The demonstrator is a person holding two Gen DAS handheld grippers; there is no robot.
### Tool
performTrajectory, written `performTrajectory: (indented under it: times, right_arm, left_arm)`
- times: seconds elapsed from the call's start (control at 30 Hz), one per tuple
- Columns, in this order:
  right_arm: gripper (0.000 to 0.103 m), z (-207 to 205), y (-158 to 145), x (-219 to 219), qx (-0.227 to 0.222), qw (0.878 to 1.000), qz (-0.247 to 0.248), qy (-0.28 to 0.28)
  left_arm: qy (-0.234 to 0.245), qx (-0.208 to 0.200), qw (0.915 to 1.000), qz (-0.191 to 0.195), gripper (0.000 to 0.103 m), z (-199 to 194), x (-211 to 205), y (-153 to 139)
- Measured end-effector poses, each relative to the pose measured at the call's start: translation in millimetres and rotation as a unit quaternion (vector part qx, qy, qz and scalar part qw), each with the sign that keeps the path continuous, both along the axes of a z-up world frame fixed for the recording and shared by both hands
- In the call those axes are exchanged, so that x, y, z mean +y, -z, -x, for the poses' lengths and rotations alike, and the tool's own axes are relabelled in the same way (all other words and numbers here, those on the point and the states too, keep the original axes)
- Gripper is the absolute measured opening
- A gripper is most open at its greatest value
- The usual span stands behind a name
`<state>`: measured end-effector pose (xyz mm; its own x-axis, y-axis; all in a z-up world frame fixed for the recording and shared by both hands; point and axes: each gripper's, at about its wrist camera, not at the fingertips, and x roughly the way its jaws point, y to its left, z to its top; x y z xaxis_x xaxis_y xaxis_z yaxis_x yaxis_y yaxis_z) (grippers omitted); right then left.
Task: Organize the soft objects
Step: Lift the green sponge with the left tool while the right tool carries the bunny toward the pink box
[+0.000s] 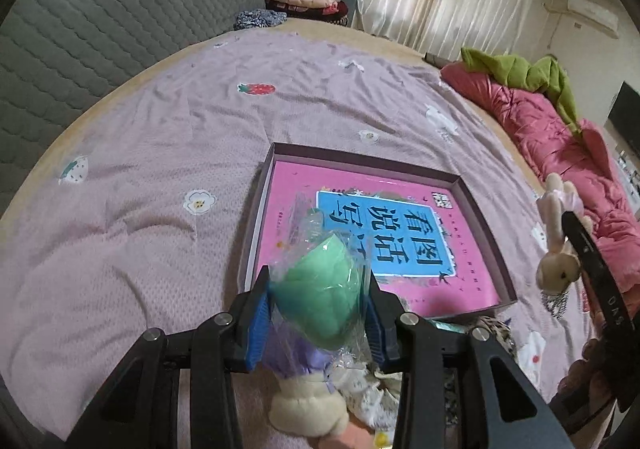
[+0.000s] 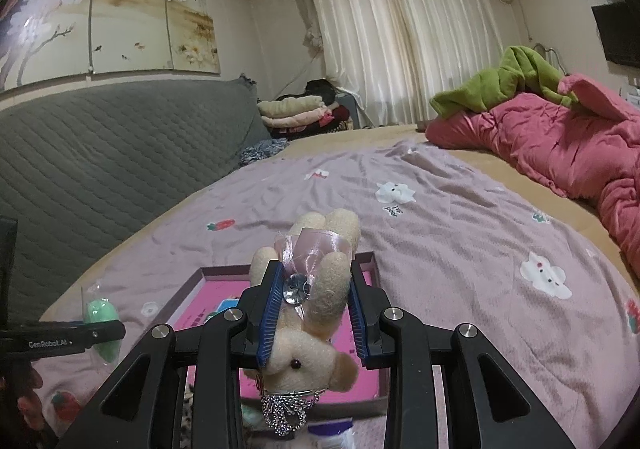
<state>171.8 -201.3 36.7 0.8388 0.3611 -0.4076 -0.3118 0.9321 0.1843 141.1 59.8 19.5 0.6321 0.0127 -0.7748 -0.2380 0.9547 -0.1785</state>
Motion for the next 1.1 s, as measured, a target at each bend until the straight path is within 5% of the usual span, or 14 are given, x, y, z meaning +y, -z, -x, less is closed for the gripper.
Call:
performTrajectory:
  times: [0.5,1.1]
  right_arm:
    - [0.032,-42,24,8,0.017,1.0,0.021,-0.012]
    - [0.032,-75,76,24,0.12,0.989,0.08,-0.038]
  left_arm:
    - [0.011,0.023,0.9995,-0.019,0.041,-44,-4,14]
    - [0.011,0.061,0.9977,-0.027,0.041,-73,8,47]
